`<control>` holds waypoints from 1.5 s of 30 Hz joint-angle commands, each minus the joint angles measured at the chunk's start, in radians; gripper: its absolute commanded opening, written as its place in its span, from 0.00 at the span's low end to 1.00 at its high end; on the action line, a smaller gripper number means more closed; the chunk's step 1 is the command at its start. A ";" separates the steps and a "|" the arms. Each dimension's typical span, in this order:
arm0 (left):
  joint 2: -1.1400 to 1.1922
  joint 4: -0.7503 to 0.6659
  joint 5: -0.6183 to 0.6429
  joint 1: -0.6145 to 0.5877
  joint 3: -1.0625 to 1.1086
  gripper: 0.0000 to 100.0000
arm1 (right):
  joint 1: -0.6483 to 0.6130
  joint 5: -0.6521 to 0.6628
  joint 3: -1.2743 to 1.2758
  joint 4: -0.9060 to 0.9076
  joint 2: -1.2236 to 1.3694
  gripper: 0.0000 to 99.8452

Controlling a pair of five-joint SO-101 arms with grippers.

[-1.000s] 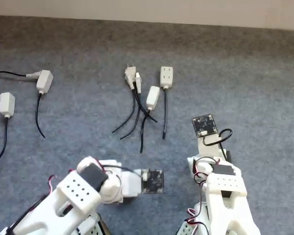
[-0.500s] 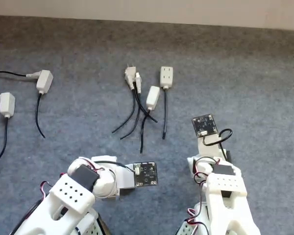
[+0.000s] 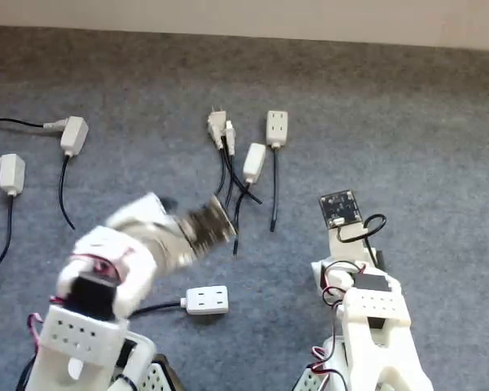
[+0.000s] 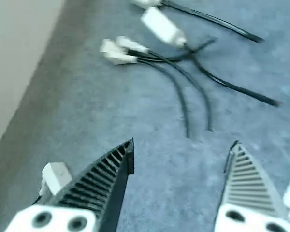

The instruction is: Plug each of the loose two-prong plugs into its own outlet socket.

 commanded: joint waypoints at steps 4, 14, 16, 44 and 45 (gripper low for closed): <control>0.464 -0.137 0.255 -0.147 -0.320 0.26 | -0.012 -0.005 -0.004 -0.013 -0.007 0.35; 1.260 -0.126 0.454 -0.110 -0.923 0.25 | -0.012 -0.005 -0.004 -0.013 -0.012 0.35; 1.356 -0.097 0.454 -0.081 -1.007 0.25 | -0.012 -0.005 -0.004 -0.013 -0.012 0.35; 2.032 -0.103 0.457 -0.071 -1.589 0.25 | -0.012 -0.006 -0.002 -0.015 -0.013 0.35; 2.054 -0.107 0.457 -0.070 -1.595 0.25 | -0.012 -0.006 -0.002 -0.015 -0.013 0.35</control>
